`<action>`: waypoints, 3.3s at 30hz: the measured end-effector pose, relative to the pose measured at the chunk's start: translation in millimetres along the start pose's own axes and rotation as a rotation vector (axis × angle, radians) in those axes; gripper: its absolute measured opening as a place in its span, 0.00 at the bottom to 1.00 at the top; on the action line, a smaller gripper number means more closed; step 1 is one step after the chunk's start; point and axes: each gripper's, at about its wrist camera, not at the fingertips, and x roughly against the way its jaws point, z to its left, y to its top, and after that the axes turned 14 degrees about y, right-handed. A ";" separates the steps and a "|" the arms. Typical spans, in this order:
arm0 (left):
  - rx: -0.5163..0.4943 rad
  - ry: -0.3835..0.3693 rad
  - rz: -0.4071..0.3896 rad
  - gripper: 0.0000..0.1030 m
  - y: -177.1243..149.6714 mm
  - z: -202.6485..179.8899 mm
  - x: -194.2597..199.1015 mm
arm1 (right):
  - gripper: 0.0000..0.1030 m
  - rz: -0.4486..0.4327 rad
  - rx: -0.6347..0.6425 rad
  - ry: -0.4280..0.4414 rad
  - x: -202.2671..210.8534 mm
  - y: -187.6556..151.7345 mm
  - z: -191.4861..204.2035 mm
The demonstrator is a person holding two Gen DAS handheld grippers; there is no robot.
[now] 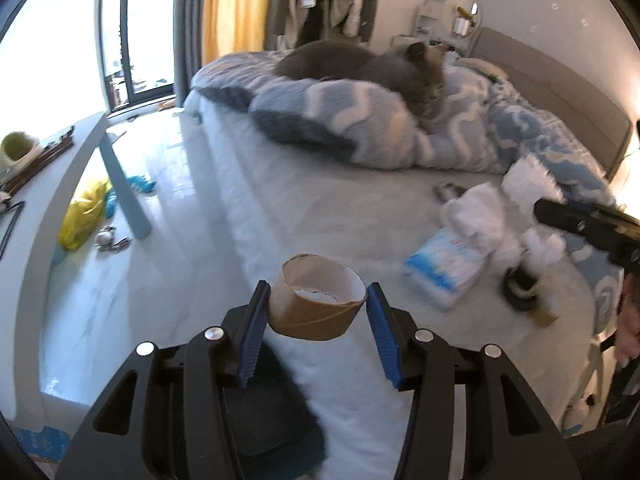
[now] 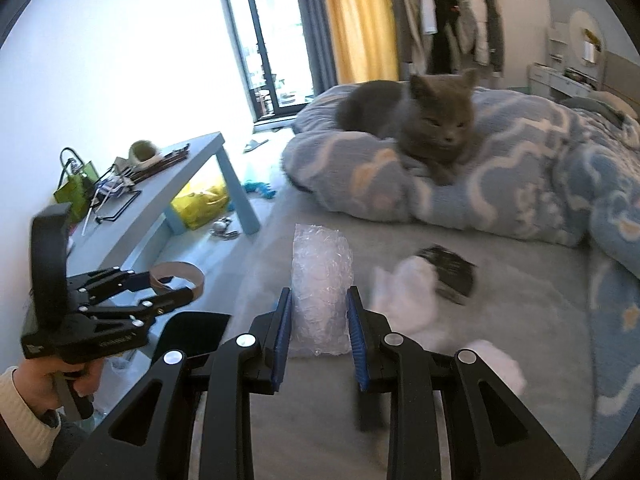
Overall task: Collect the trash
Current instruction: 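Lift the bubble wrap with the right tool while the left tool grasps a brown tape roll, then carry both items over the green bin and open both tools to drop them, then return both tools to the bed toward the white tissues and wipe pack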
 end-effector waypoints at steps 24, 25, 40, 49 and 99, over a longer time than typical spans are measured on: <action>-0.145 0.050 0.269 0.51 -98.0 73.2 -68.0 | 0.26 0.158 0.042 0.113 -108.5 3.9 74.5; -0.160 0.051 0.282 0.51 -103.4 74.5 -70.7 | 0.26 0.165 0.044 0.116 -112.0 2.8 76.1; -0.247 0.010 0.350 0.65 -141.8 86.1 -81.2 | 0.26 0.278 0.079 0.147 -165.8 -13.1 112.6; -0.186 0.010 0.272 0.69 -127.1 116.8 -51.0 | 0.26 0.354 0.113 0.152 -197.7 -26.9 133.1; 0.170 -0.021 -0.199 0.81 18.4 124.5 107.0 | 0.64 0.444 0.305 0.253 -170.9 -91.9 169.6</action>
